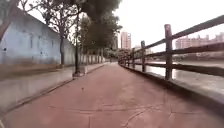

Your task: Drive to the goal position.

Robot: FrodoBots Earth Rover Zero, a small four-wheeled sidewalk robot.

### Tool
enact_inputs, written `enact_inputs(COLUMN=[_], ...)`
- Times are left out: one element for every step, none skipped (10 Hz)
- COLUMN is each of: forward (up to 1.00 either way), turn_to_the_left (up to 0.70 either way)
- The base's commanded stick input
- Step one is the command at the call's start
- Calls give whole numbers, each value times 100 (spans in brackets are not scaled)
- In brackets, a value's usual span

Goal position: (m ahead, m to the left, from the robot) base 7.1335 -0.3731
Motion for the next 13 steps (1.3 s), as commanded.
enact_inputs(forward=[57,63,64,82,93,95,95,95,95,95,95,95,95], turn_to_the_left=[0,0,0,0,0,0,0,0,0,0,0,0,0])
